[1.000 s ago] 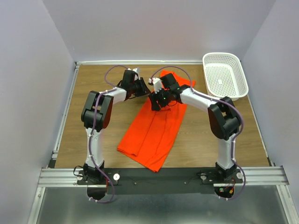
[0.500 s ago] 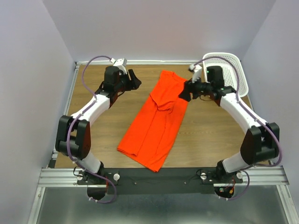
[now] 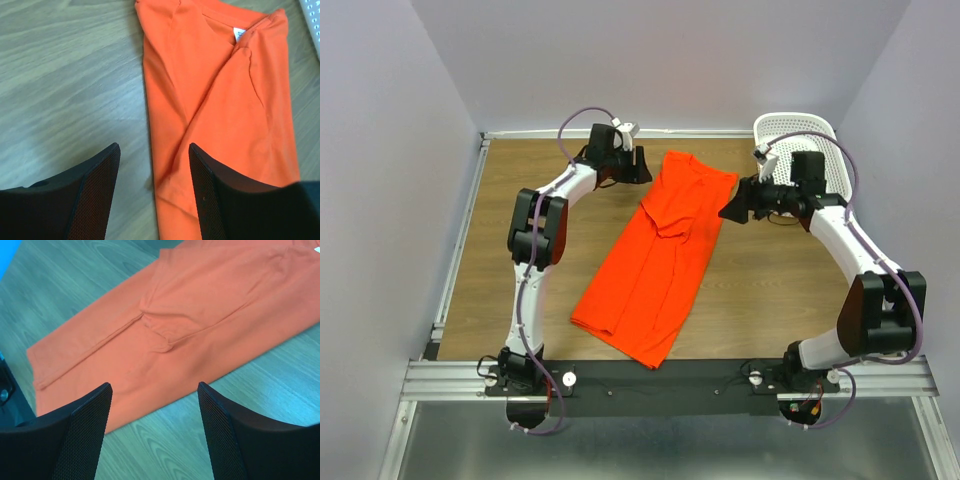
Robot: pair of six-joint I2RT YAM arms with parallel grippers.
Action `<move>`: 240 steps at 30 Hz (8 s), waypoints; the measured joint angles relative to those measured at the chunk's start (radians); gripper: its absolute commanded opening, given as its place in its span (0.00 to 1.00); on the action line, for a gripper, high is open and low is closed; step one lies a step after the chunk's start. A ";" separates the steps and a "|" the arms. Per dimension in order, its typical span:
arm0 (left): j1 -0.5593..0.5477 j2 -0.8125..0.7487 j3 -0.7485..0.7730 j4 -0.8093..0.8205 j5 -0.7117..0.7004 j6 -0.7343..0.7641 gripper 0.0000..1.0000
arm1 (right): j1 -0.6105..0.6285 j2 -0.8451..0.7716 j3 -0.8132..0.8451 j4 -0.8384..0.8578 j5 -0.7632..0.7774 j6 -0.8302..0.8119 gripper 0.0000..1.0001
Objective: Fold and stack the t-shirts
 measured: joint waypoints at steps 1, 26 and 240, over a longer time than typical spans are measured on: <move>-0.002 0.034 0.044 -0.016 0.011 0.003 0.65 | -0.006 0.000 0.000 0.000 -0.009 0.000 0.77; -0.055 0.257 0.359 -0.201 -0.016 0.002 0.43 | -0.049 0.004 -0.009 -0.001 -0.105 0.000 0.77; -0.414 -1.028 -1.210 -0.529 -0.397 -1.024 0.00 | 0.954 -0.047 -0.447 0.055 0.320 -1.036 0.01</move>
